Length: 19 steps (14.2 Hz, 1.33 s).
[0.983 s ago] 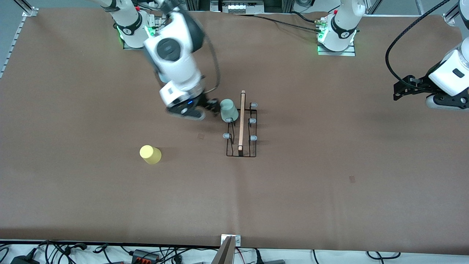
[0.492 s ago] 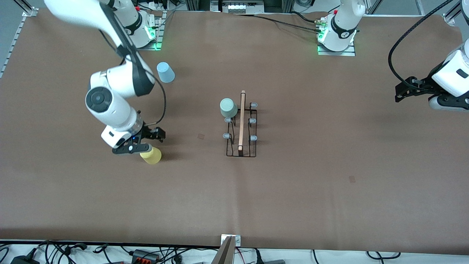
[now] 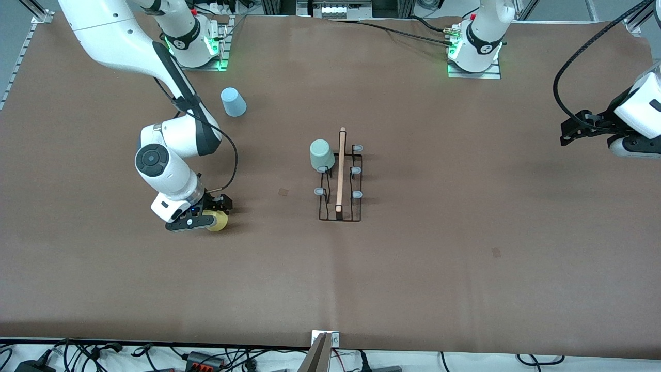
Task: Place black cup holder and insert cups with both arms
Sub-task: 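Carry the yellow cup onto a rack peg with the right gripper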
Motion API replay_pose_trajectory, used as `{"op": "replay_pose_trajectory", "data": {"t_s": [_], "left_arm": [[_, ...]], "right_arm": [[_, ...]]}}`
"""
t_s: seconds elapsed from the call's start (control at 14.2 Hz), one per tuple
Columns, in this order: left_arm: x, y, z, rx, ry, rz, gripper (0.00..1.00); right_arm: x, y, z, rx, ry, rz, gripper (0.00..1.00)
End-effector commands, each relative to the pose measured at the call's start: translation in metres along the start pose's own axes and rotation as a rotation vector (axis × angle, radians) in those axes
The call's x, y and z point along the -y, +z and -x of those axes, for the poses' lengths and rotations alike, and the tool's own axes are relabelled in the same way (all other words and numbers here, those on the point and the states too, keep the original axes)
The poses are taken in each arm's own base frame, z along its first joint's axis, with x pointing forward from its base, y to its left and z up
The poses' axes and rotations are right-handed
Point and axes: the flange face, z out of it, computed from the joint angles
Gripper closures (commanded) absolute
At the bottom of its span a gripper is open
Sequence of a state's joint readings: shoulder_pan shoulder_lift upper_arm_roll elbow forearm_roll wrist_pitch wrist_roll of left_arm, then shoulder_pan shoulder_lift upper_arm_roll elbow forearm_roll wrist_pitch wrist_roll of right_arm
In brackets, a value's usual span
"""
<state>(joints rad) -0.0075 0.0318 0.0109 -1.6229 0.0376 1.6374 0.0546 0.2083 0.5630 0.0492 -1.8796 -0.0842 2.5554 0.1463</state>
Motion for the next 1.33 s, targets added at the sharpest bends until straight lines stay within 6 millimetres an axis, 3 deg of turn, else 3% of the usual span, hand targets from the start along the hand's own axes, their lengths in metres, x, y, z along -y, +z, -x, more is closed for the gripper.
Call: {"op": "replay_pose_trajectory", "data": {"t_s": [0.0,0.07,0.14,0.21,0.28,0.35,0.42,0.56,0.7,0.84,0.98,1.05,1.26], "left_arm": [[0.003,-0.005,-0.004,-0.005,-0.022,0.009,0.0],[0.004,-0.005,-0.004,-0.005,-0.022,0.009,0.0],[0.006,-0.005,-0.004,-0.005,-0.028,0.01,0.0],[0.006,-0.005,-0.004,-0.005,-0.031,0.01,0.0],[0.005,-0.005,-0.004,-0.005,-0.038,0.01,0.0],[0.002,-0.005,-0.004,-0.005,-0.041,0.008,0.0],[0.0,-0.005,-0.005,-0.005,-0.043,0.008,0.0],[-0.003,-0.007,-0.004,-0.007,-0.039,0.008,0.0],[-0.007,-0.006,-0.004,-0.006,-0.034,0.008,0.0],[-0.002,-0.006,-0.004,-0.002,-0.037,0.01,0.0],[-0.002,-0.006,-0.004,-0.002,-0.039,0.01,0.0],[-0.002,-0.006,-0.004,-0.001,-0.036,0.01,0.0],[0.0,-0.006,-0.003,0.001,-0.04,0.01,0.0]], "right_arm": [[-0.002,0.003,0.0,-0.017,-0.02,0.008,0.0],[-0.002,0.003,0.0,-0.017,-0.022,0.008,0.0],[-0.004,0.003,0.0,-0.017,-0.03,0.009,0.13],[-0.005,0.002,-0.001,-0.018,-0.047,0.01,0.42],[-0.009,0.002,-0.001,-0.018,-0.052,0.014,0.63],[-0.011,0.002,-0.001,-0.018,-0.062,0.018,0.79],[-0.013,-0.001,-0.003,-0.021,-0.077,0.018,0.89],[-0.019,-0.028,-0.009,-0.036,-0.074,0.019,0.95],[-0.002,-0.074,-0.011,-0.001,0.008,-0.005,0.96],[0.059,-0.12,-0.006,-0.016,0.133,-0.052,0.95],[0.125,-0.148,-0.002,-0.048,0.273,-0.1,0.95],[0.158,-0.159,-0.001,-0.059,0.354,-0.125,0.95],[0.224,-0.169,-0.001,-0.068,0.459,-0.179,0.95]]}}
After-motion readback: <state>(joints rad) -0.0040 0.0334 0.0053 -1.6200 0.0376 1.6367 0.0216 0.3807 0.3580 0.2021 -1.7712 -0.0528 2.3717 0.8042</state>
